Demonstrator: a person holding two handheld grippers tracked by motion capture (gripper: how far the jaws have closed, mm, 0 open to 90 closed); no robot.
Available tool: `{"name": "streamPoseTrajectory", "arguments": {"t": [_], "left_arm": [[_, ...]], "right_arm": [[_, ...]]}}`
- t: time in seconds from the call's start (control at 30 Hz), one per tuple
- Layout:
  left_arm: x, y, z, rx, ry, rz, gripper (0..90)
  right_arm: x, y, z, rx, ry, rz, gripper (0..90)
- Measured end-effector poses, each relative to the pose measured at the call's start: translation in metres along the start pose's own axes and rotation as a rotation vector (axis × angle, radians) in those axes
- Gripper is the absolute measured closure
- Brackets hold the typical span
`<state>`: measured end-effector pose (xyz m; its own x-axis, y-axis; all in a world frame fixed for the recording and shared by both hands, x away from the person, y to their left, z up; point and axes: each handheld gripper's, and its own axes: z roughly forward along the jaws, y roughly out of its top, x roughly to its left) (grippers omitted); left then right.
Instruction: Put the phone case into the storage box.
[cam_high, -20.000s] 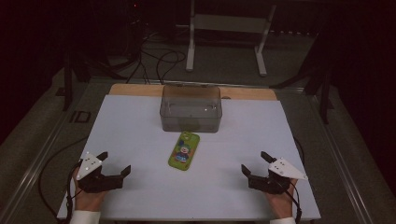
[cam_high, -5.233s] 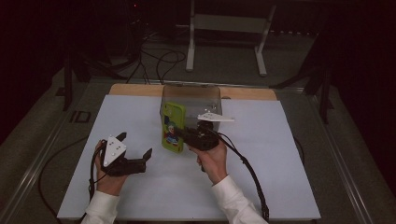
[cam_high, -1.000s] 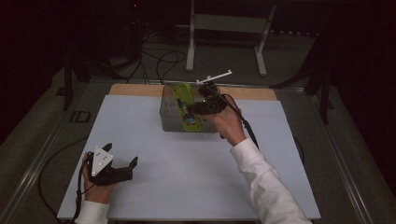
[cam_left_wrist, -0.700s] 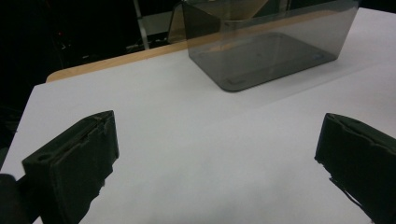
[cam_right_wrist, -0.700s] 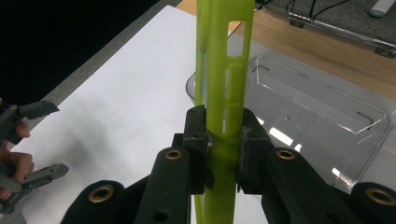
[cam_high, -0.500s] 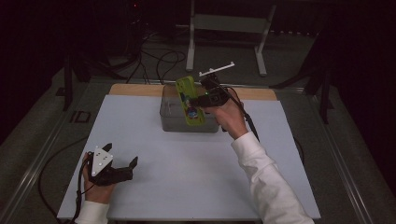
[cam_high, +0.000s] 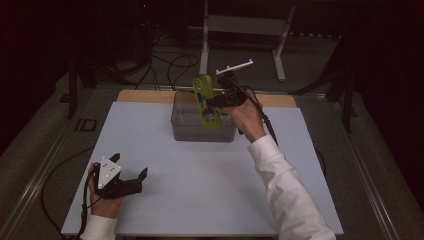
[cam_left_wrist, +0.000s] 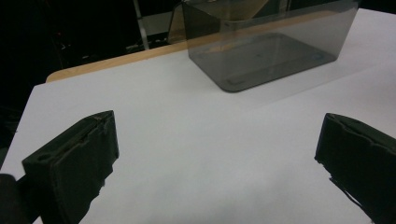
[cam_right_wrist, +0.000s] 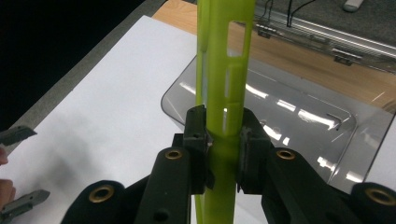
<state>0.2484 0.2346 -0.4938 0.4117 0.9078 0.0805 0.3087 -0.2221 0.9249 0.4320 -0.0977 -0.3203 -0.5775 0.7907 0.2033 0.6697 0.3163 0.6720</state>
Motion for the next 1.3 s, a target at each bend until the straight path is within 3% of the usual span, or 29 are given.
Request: {"name": "streamPoseTrajectory", "arguments": {"t": [0.9, 1.3], "left_arm": [[0.0, 0.0, -0.001, -0.005, -0.002, -0.008, 0.0], [0.0, 0.0, -0.001, -0.006, 0.0, -0.005, 0.0]], "right_arm": [[-0.011, 0.025, 0.004, 0.027, -0.105, 0.086, 77.5], [-0.018, 0.034, 0.009, 0.063, -0.131, 0.157, 77.5]]}}
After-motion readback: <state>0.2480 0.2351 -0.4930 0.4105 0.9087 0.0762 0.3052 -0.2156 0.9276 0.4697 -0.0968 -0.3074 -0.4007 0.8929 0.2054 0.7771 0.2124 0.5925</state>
